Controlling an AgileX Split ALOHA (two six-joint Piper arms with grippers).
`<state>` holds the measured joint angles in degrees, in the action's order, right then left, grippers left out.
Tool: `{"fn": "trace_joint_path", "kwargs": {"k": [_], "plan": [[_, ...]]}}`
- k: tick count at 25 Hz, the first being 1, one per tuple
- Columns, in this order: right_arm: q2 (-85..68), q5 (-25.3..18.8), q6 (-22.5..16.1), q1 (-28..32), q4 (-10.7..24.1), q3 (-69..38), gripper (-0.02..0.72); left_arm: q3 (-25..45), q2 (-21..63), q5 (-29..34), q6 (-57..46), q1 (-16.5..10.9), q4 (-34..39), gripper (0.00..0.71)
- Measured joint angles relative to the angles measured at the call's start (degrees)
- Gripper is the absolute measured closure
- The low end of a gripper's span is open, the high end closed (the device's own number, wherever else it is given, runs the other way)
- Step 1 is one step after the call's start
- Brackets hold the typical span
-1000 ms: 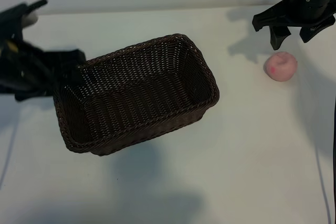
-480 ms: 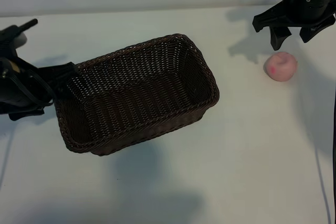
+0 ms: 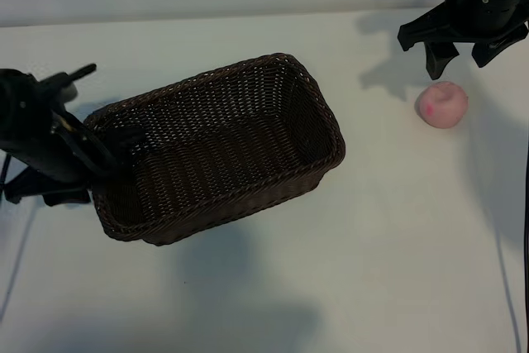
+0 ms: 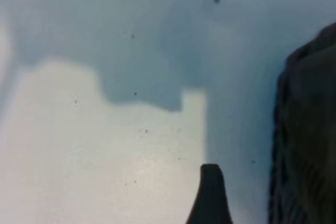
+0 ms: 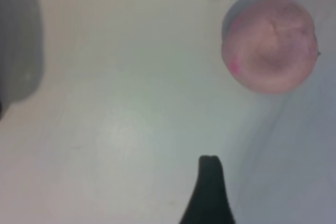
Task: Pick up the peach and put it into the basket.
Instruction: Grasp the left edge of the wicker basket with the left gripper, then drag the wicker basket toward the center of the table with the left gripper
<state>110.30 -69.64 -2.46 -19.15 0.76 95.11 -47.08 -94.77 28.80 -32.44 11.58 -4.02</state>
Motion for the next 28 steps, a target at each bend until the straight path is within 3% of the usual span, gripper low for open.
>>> {"fn": "trace_joint_path", "kwargs": {"k": [9,12,15,17,28], "plan": [[0.0,0.0,0.0,0.0,0.0,0.0,0.141,0.0,-2.7,-2.4,3.6,0.0,-4.4,0.192],[0.0,0.0,0.0,0.0,0.0,0.0,0.141,0.0,-2.7,-2.5,3.6,0.0,-4.4,0.310],[0.0,0.0,0.0,0.0,0.0,0.0,0.141,0.0,-2.7,-2.7,3.9,0.0,-4.4,0.516],[0.0,0.0,0.0,0.0,0.0,0.0,0.141,0.0,-2.7,-3.3,4.7,-0.1,-4.8,0.594],[0.0,0.0,0.0,0.0,0.0,0.0,0.141,0.0,-2.5,-4.8,10.3,-0.1,-9.6,0.598]]}}
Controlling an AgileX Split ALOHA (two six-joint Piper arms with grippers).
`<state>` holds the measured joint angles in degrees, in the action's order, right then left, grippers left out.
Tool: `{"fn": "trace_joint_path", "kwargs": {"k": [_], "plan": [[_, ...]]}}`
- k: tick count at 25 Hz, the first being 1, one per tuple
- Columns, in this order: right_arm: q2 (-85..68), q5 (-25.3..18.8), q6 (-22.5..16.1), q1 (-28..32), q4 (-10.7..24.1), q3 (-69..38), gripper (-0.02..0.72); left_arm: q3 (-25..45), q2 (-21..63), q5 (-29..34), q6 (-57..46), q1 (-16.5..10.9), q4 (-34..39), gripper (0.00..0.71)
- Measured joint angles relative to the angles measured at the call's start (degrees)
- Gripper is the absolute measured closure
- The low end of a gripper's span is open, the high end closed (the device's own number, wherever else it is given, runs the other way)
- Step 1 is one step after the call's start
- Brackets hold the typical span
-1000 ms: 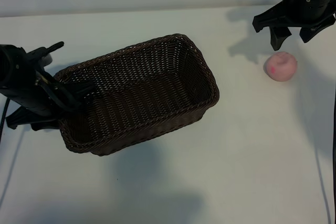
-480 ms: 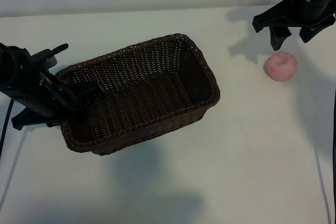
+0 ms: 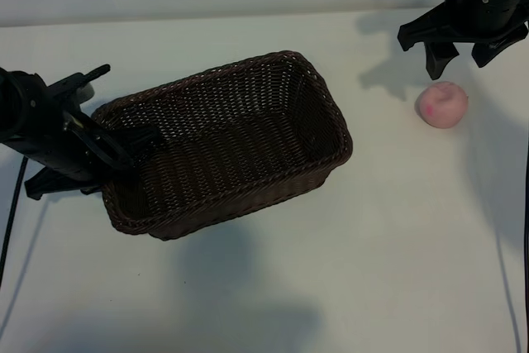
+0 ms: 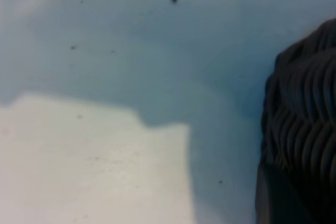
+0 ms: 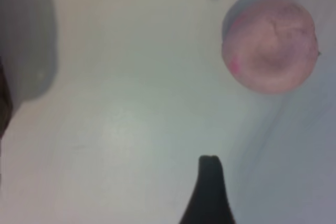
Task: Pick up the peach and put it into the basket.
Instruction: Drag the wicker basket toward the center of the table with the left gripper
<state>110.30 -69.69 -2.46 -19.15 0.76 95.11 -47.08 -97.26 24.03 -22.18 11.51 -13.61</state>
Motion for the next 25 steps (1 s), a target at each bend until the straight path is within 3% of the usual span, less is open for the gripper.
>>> {"fn": "trace_joint_path", "kwargs": {"k": [10,14,20,25], "plan": [[0.0,0.0,0.0,0.0,0.0,0.0,0.141,0.1,0.6,-0.5,22.2,0.0,-19.9,0.602],[0.0,0.0,0.0,0.0,0.0,0.0,0.141,0.1,3.1,0.5,28.1,-1.4,-25.9,0.603],[0.0,0.0,0.0,0.0,0.0,0.0,0.141,-4.2,4.2,7.0,33.0,-4.8,-25.6,0.603],[0.0,0.0,0.0,0.0,0.0,0.0,0.141,-12.1,1.5,13.9,30.3,-4.9,-17.0,0.605]]}}
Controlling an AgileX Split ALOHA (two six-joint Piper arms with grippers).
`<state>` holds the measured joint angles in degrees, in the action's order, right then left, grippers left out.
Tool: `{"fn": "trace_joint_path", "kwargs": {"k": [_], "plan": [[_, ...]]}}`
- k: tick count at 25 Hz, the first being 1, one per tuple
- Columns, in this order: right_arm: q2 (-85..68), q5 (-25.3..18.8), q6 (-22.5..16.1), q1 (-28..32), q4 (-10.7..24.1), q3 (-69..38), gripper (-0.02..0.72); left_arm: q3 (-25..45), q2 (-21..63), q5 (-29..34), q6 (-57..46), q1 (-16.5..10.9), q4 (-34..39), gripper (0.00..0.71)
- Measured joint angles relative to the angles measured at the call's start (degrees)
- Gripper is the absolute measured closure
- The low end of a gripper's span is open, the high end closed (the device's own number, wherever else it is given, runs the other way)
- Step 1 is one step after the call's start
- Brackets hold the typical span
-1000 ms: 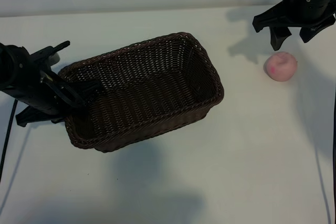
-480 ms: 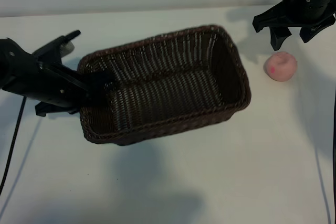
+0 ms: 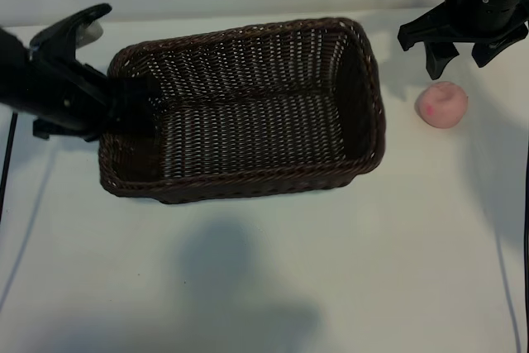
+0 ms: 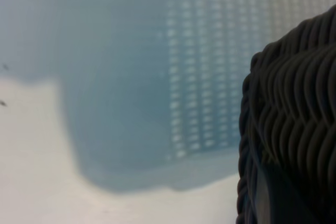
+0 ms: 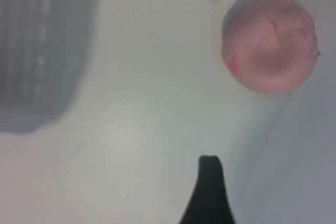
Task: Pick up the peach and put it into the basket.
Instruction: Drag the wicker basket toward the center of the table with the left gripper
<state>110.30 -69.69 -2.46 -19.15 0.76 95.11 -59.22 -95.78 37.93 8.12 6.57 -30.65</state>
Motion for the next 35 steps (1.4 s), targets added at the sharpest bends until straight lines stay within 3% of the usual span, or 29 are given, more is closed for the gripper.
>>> {"fn": "trace_joint_path", "kwargs": {"k": [5,15,35], "plan": [[0.0,0.0,0.0,0.0,0.0,0.0,0.141,-6.7,-4.6,3.3,-3.6,0.0,7.5,0.605],[0.0,0.0,0.0,0.0,-0.1,0.0,0.141,-15.3,-10.7,5.0,-5.0,2.6,7.7,0.605],[0.0,0.0,0.0,0.0,-0.2,0.0,0.141,-16.1,-20.1,0.8,-7.0,4.3,5.6,0.605]]}}
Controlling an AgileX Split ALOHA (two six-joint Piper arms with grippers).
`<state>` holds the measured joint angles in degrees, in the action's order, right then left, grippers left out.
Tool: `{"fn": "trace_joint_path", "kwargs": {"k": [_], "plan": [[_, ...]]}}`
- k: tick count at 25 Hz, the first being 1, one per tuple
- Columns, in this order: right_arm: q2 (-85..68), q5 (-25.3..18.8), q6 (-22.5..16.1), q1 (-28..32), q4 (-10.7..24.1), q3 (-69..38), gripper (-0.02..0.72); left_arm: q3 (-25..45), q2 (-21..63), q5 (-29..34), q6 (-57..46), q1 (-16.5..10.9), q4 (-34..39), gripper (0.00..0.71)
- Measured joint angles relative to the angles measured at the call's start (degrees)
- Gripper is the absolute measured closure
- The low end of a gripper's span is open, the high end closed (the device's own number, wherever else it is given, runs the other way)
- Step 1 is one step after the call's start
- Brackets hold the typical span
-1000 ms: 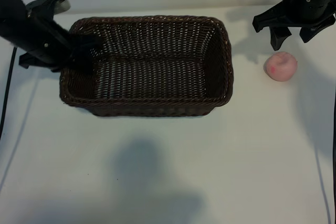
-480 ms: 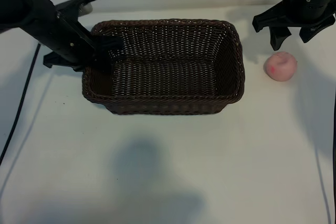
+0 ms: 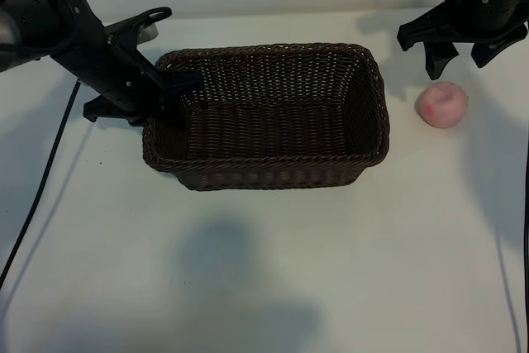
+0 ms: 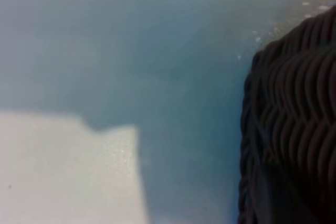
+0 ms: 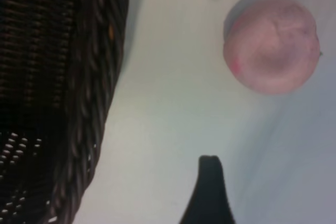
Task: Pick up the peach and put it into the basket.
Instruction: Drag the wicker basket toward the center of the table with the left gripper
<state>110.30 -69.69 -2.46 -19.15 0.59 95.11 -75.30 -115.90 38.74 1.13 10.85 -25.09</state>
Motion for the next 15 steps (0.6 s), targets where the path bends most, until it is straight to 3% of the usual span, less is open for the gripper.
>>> {"fn": "trace_joint_path", "kwargs": {"k": [3,5,7,12,15], "plan": [[0.0,0.0,0.0,0.0,0.0,0.0,0.141,0.0,0.0,0.0,0.0,0.0,-0.1,0.598],[0.0,0.0,0.0,0.0,0.0,0.0,0.141,0.0,0.0,0.0,0.0,0.0,-0.4,0.555],[0.0,0.0,0.0,0.0,0.0,0.0,0.141,-0.1,0.0,0.4,0.0,0.1,-0.8,0.458],[0.0,0.0,0.0,0.0,0.0,0.0,0.141,-0.4,1.4,2.1,-0.4,0.1,0.3,0.140],[0.0,0.0,0.0,0.0,0.0,0.0,0.141,-0.7,4.6,4.3,-1.9,0.1,3.5,0.065]]}}
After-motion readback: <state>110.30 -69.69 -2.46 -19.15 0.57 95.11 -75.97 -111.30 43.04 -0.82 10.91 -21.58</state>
